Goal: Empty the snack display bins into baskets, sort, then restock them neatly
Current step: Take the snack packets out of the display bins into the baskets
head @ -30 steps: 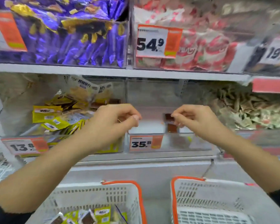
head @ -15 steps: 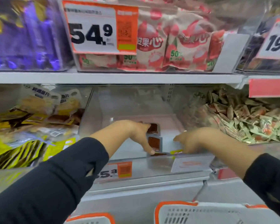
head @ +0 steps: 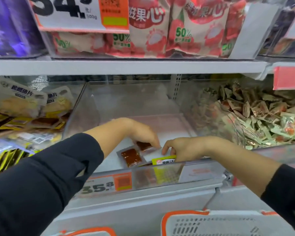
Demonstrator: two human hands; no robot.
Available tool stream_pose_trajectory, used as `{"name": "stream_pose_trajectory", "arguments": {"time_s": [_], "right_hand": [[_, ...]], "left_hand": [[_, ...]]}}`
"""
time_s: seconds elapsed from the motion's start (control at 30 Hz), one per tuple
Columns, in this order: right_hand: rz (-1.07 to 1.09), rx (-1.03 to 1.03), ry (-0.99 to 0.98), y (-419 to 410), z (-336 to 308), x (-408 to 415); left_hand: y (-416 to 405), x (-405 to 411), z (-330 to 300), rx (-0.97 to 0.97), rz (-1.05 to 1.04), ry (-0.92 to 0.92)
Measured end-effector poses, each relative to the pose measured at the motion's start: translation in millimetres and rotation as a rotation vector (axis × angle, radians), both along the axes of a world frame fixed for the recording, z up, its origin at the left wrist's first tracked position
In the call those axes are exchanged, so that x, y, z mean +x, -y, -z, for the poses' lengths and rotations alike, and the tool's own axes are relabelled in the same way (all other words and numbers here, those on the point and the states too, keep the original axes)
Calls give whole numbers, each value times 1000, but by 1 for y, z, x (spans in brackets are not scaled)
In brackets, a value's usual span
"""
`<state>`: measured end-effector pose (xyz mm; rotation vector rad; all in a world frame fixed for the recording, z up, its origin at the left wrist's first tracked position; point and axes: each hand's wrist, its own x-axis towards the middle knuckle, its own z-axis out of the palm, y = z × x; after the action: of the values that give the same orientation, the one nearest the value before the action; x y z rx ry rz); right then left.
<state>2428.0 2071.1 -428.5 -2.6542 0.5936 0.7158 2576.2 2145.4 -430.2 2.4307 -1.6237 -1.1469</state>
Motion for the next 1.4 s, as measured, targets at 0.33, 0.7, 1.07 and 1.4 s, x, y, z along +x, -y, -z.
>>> {"name": "stream_pose_trajectory", "arguments": {"time_s": [0.33, 0.7, 1.07, 1.4], "right_hand": [[57, 246, 21, -18, -4, 17], [-18, 263, 68, -35, -2, 36], [30, 251, 47, -38, 5, 39], [-11, 160, 28, -33, 5, 34]], "left_hand": [[-52, 1, -28, 267, 62, 129], [-81, -1, -20, 397, 24, 368], [-93, -9, -18, 166, -263, -48], [-92, -7, -7, 107, -261, -5]]}}
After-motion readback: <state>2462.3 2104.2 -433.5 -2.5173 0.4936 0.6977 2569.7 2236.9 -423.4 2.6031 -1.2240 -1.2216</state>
